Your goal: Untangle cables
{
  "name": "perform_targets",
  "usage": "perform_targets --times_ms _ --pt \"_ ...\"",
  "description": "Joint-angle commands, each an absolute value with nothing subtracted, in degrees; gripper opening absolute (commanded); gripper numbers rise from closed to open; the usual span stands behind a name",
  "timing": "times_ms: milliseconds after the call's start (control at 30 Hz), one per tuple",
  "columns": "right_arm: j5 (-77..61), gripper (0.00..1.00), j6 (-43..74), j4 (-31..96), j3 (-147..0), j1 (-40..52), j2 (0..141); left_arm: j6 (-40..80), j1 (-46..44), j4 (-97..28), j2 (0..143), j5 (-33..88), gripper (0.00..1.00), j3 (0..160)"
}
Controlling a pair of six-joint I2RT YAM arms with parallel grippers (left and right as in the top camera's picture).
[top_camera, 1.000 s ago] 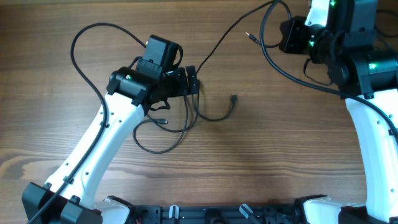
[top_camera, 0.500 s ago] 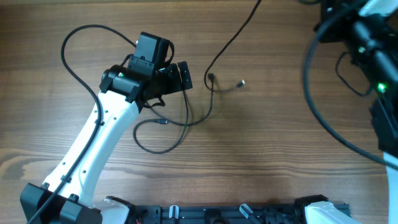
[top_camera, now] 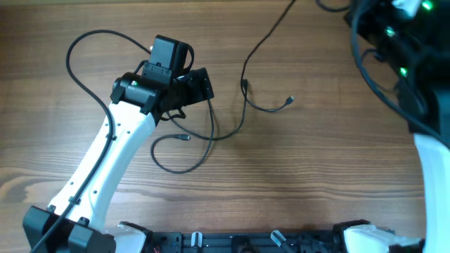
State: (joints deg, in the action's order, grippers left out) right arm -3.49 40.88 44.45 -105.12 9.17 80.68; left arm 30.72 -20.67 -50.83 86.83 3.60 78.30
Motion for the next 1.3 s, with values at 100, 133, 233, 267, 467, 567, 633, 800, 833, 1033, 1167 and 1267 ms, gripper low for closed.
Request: perform_targets --times_ms 100,133,233,267,467,567,633,800,833,1033,1167,1267 --pt "-13.9 0.04 35.7 42.7 -105.8 8.9 81.4 30.0 -22.0 -34.8 93.3 16.9 0.89 71.9" --pt "-14.3 0.04 35.5 42.6 -105.8 8.9 81.1 29.6 -22.1 -32.7 94.1 18.1 0.9 71.3" --pt "-15.1 0.04 34.4 43.0 -105.8 8.9 79.6 28.7 -22.8 -25.4 98.0 20.4 0.91 70.1" --pt "-16.2 0.04 33.5 42.9 -105.8 8.9 78.9 28.7 -23.0 -22.5 100.2 20.4 0.91 70.0" --pt "-17.7 0.04 32.5 43.0 -105.8 8.9 75.5 28.8 -23.6 -13.4 108.0 20.3 0.88 70.0" --pt "-17.8 0.04 31.9 43.0 -105.8 8.9 74.1 28.8 -23.6 -13.2 109.6 15.4 0.75 70.0" --pt "-18.1 0.04 31.6 43.4 -105.8 8.9 73.4 28.8 -23.6 -13.3 110.0 12.1 0.47 70.0" --pt "-17.5 0.04 30.0 47.3 -105.7 8.9 74.1 28.9 -22.9 -14.2 109.7 2.9 0.04 70.0" --pt "-17.4 0.04 29.8 48.1 -105.7 8.9 74.4 28.9 -22.4 -15.0 109.2 0.5 0.04 70.0" --pt "-19.1 0.04 29.5 49.8 -105.7 8.9 77.3 28.7 -21.7 -18.3 103.1 -5.1 0.04 70.1" --pt "-19.4 0.04 28.4 47.6 -105.8 8.7 76.6 25.1 -22.0 -18.5 101.8 8.3 0.56 70.1" --pt "-19.7 0.04 28.4 47.7 -105.8 7.0 75.8 17.4 -21.4 -23.0 102.0 16.7 0.77 70.1"
